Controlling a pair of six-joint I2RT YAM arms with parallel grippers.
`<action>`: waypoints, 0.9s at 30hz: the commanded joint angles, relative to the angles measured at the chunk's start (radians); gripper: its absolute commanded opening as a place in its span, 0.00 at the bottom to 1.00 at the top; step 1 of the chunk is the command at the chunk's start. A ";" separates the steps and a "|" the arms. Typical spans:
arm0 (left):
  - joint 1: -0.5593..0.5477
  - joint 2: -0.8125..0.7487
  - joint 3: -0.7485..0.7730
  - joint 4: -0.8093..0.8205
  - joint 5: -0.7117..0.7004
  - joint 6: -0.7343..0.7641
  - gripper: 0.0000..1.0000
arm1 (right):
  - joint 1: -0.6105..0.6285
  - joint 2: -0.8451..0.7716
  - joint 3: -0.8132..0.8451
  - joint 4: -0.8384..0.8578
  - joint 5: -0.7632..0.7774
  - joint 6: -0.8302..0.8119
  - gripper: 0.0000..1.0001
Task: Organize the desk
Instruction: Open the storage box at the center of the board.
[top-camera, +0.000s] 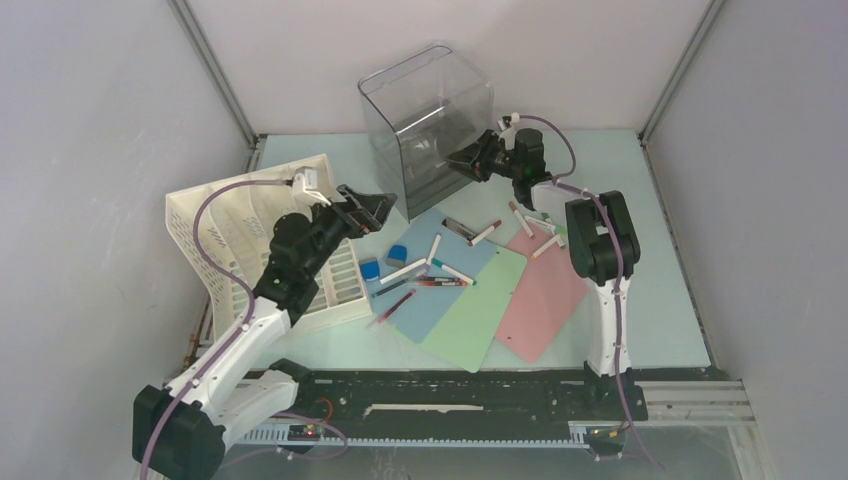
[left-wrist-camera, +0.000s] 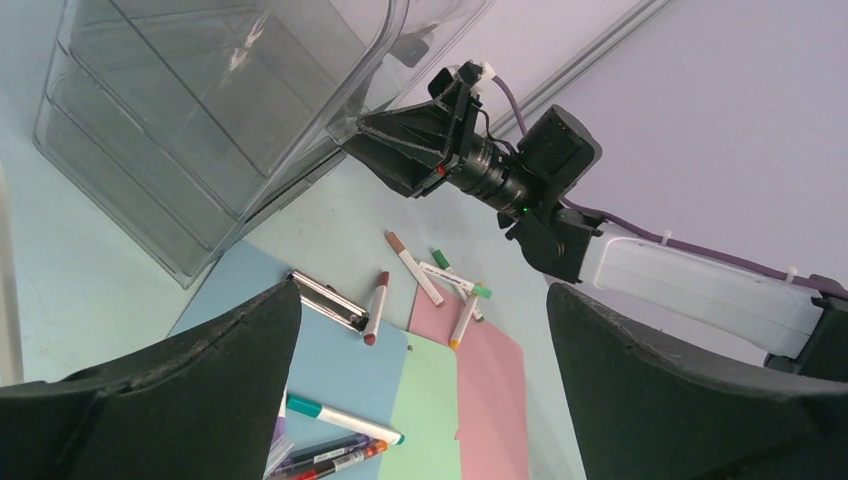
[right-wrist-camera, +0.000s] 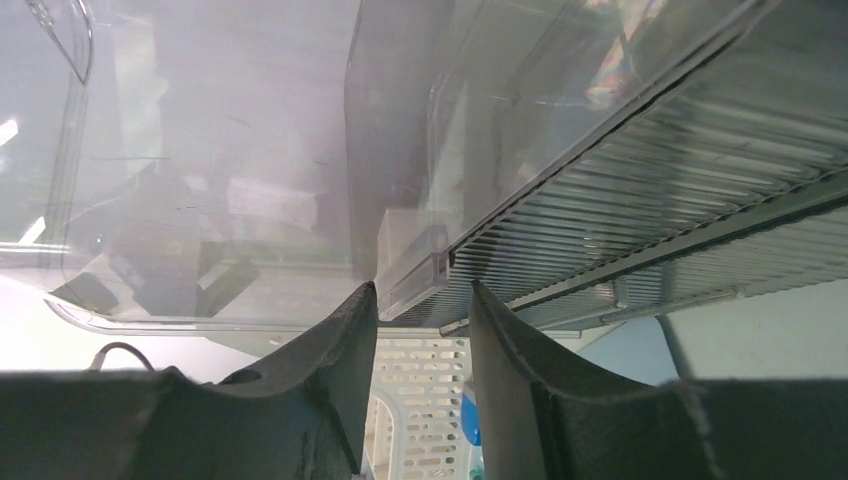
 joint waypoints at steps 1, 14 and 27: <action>0.005 -0.026 -0.018 0.030 0.015 -0.018 1.00 | -0.012 0.031 0.060 0.057 0.019 0.067 0.44; -0.007 0.003 -0.018 0.068 0.045 -0.041 1.00 | -0.029 0.037 0.057 0.159 -0.019 0.169 0.03; -0.034 0.059 -0.026 0.180 0.069 -0.014 1.00 | -0.074 -0.124 -0.084 0.284 -0.048 0.292 0.00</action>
